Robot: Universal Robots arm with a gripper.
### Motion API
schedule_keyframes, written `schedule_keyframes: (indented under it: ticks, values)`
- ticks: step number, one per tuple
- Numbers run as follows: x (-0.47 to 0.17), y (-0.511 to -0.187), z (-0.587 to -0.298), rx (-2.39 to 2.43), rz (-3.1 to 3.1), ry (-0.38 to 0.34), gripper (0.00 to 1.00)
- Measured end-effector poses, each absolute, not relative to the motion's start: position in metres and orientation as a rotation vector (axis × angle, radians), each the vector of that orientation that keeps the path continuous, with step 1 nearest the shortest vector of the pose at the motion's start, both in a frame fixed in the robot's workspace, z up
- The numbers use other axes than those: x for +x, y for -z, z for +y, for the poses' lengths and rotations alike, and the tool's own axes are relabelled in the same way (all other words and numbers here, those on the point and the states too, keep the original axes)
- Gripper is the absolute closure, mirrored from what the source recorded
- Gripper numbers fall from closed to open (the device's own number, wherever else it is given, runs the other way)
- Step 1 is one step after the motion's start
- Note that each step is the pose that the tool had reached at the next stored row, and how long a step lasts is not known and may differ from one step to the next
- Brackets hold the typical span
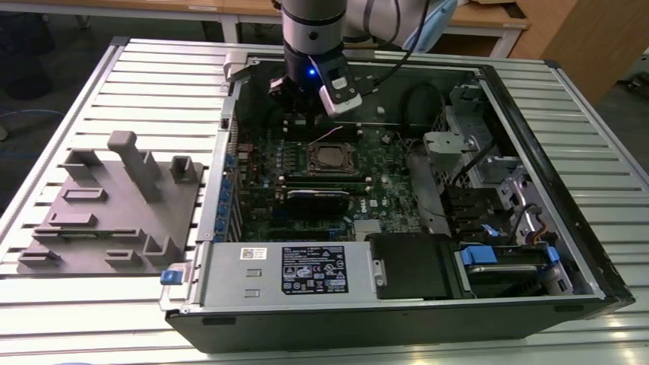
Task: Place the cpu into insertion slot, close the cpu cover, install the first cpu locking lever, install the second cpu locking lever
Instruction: 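Install the first cpu locking lever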
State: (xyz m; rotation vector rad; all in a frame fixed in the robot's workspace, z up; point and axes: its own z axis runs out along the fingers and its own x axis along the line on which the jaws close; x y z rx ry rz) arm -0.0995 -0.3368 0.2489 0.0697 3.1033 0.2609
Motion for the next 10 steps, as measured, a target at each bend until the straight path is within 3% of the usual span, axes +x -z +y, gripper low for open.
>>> schedule_keyframes:
  ticks: [10]
  values:
    - [-0.0958,-0.2463,-0.3349,0.070,3.103,-0.261,0.90]
